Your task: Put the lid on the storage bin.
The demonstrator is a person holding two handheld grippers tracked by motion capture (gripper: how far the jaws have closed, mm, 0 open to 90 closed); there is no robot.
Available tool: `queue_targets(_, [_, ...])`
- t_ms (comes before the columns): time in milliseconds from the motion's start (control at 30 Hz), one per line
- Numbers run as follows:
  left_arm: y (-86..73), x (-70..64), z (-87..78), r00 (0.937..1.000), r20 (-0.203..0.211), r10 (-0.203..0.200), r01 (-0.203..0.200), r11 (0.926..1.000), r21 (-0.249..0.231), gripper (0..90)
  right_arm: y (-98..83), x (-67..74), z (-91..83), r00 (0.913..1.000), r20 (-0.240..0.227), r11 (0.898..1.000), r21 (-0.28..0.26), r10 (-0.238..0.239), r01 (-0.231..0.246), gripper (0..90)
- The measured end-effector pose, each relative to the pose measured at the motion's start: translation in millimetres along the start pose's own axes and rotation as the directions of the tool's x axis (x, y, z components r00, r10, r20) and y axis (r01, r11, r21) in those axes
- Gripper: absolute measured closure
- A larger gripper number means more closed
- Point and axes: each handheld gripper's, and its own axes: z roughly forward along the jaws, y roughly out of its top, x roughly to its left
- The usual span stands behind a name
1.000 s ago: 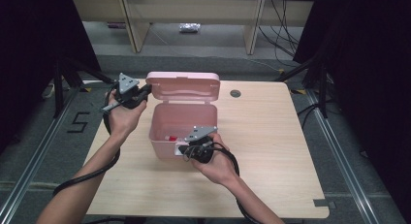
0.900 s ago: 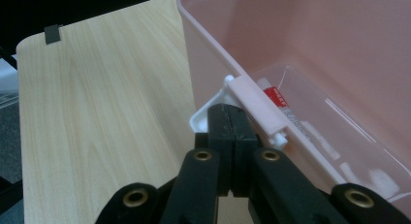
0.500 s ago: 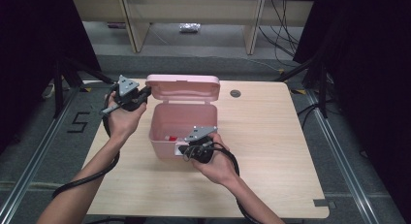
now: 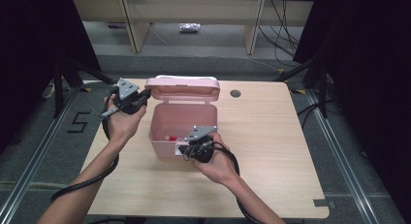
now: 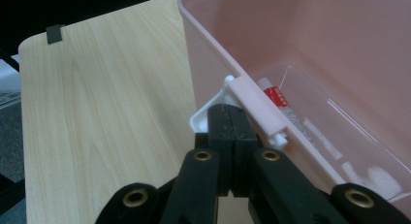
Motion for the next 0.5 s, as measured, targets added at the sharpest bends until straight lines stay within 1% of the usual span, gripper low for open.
queue_targets(133, [-0.6,-0.6,-1.2,1.0000,-0.001,0.000,0.000,1.0000,0.003,87.7,-0.1,-0.1,0.3,1.0000,-0.005,1.000,-0.002,0.002,-0.002,90.0])
queue_targets(200, [-1.3,-1.1,-1.8,1.0000,-0.001,-0.002,0.002,1.0000,0.003,87.7,-0.4,0.2,1.1,1.0000,0.000,1.000,-0.013,0.003,-0.003,90.0])
queue_targets(433, [-4.0,-2.1,-4.0,1.0000,-0.003,0.000,0.000,1.0000,0.001,87.6,-0.1,0.1,1.1,1.0000,-0.001,1.000,-0.013,0.002,-0.002,90.0])
queue_targets(467, [-4.1,-2.0,-4.2,1.0000,-0.002,0.002,-0.002,1.0000,0.002,87.6,-0.1,0.7,0.8,0.9999,-0.002,1.000,-0.009,0.015,-0.015,90.0])
queue_targets(500, [-4.3,-2.1,-4.5,1.0000,-0.002,0.003,-0.003,1.0000,0.003,87.5,0.0,0.7,0.8,0.9999,-0.002,1.000,-0.009,0.015,-0.015,90.0])
